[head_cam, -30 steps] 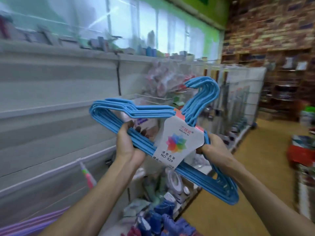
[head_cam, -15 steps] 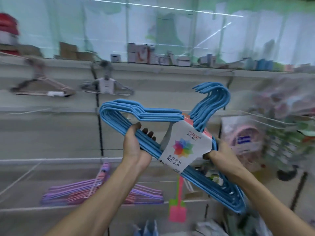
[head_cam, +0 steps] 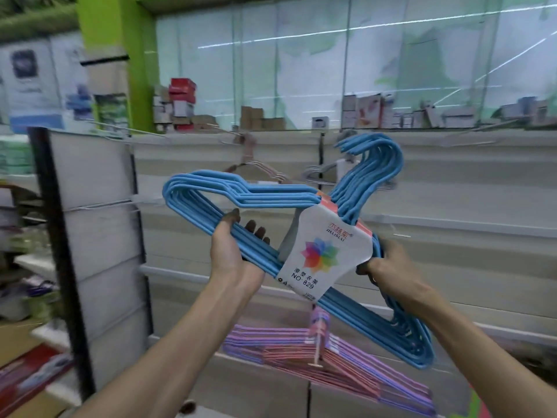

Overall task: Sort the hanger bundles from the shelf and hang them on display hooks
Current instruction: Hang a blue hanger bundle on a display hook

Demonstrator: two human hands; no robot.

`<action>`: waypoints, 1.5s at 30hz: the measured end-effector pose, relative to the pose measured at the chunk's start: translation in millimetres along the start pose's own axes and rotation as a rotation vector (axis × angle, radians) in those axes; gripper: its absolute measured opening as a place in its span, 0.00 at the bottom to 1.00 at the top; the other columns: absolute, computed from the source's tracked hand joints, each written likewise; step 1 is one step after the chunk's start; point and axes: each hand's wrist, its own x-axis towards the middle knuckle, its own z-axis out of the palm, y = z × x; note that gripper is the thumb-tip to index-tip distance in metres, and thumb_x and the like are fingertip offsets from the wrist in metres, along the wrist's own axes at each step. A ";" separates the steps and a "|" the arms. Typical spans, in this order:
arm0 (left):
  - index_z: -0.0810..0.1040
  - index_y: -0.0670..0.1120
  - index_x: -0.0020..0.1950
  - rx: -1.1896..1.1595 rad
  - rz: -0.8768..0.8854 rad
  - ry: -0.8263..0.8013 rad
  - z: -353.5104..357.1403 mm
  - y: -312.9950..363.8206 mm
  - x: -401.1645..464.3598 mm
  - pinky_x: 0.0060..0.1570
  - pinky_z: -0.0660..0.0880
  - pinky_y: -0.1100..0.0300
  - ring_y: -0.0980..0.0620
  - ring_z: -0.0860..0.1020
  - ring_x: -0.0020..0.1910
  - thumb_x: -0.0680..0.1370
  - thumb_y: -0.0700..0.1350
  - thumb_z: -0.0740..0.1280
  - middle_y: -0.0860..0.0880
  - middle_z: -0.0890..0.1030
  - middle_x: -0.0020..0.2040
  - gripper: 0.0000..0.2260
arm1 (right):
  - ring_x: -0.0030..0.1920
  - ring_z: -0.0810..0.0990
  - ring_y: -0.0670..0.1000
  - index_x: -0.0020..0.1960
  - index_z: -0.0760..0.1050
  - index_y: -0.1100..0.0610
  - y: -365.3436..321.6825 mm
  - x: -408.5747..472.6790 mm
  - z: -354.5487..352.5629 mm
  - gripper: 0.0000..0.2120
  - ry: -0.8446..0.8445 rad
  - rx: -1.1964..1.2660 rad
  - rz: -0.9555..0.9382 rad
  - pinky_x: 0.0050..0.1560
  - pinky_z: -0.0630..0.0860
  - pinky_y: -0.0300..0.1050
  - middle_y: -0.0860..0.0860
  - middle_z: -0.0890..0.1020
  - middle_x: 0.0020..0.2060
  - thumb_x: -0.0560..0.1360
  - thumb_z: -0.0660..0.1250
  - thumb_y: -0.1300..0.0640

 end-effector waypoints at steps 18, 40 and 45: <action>0.78 0.48 0.44 -0.050 0.234 0.080 -155.5 254.9 90.4 0.62 0.74 0.50 0.48 0.78 0.48 0.73 0.51 0.72 0.48 0.78 0.41 0.08 | 0.28 0.71 0.41 0.44 0.76 0.52 -94.7 106.1 294.1 0.12 -0.244 0.123 -0.185 0.30 0.72 0.36 0.45 0.78 0.28 0.65 0.66 0.66; 0.74 0.43 0.56 0.145 0.322 0.098 -205.1 418.8 352.0 0.64 0.73 0.44 0.41 0.76 0.60 0.79 0.43 0.66 0.40 0.73 0.57 0.08 | 0.20 0.65 0.41 0.38 0.72 0.53 -114.4 350.5 471.2 0.10 -0.193 0.026 -0.208 0.20 0.63 0.31 0.42 0.71 0.19 0.66 0.64 0.69; 0.74 0.42 0.61 0.092 0.280 0.069 -218.3 445.1 409.1 0.64 0.72 0.41 0.42 0.76 0.58 0.79 0.42 0.65 0.38 0.73 0.62 0.11 | 0.19 0.65 0.42 0.35 0.71 0.53 -115.8 395.3 499.5 0.10 -0.162 -0.053 -0.202 0.19 0.61 0.31 0.42 0.70 0.18 0.66 0.65 0.67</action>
